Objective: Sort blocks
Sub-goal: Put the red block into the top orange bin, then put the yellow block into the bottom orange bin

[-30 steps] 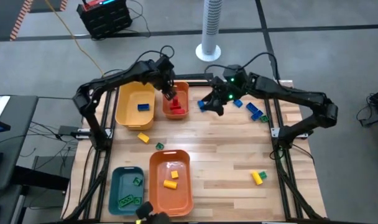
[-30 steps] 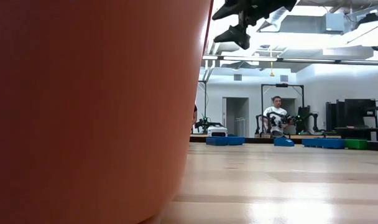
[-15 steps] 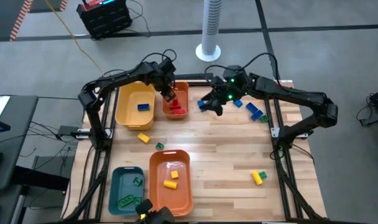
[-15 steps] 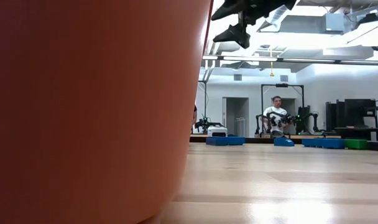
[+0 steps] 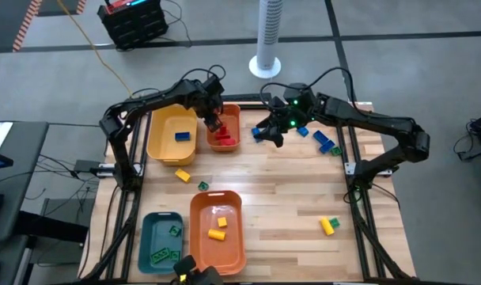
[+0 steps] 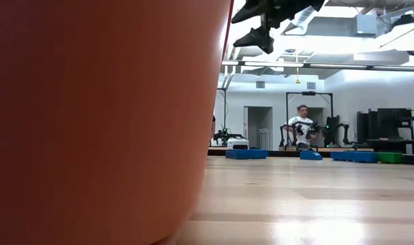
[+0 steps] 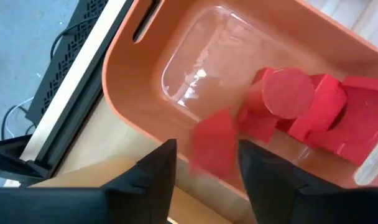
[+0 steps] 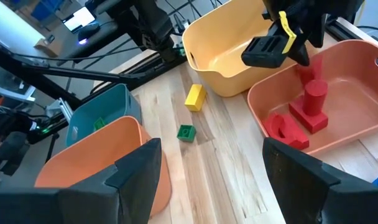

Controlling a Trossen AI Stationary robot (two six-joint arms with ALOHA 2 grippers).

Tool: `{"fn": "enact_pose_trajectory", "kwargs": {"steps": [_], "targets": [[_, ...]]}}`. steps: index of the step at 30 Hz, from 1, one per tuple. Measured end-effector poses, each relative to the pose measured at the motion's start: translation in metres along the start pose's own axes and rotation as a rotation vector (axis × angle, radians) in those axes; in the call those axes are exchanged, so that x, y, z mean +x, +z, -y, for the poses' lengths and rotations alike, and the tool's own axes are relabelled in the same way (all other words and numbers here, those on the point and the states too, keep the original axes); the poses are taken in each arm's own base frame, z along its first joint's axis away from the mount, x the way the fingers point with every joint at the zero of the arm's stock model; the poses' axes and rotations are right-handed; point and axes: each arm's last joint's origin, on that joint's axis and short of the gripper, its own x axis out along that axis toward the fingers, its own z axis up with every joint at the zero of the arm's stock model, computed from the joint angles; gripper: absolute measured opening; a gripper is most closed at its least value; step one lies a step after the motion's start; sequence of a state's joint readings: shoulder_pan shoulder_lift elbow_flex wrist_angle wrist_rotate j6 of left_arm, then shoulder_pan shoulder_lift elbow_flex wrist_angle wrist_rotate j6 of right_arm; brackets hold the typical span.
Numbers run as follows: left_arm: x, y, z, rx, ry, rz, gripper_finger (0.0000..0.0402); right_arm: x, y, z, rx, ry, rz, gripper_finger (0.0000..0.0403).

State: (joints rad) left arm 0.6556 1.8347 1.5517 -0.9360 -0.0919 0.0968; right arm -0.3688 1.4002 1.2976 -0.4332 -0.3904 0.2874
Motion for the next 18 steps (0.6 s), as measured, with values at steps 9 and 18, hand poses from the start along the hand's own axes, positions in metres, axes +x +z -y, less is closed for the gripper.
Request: {"fn": "enact_pose_trajectory", "kwargs": {"steps": [9, 18], "targets": [[-0.028, -0.004, 0.002, 0.073, -0.049, 0.015, 0.0216, -0.001, 0.000, 0.004, -0.012, -0.017, -0.008, 0.0290], [-0.114, -0.049, 0.063, 0.558, -0.088, 0.152, 0.0217, -0.005, 0.002, 0.014, -0.036, -0.050, 0.000, 0.0290]]}}
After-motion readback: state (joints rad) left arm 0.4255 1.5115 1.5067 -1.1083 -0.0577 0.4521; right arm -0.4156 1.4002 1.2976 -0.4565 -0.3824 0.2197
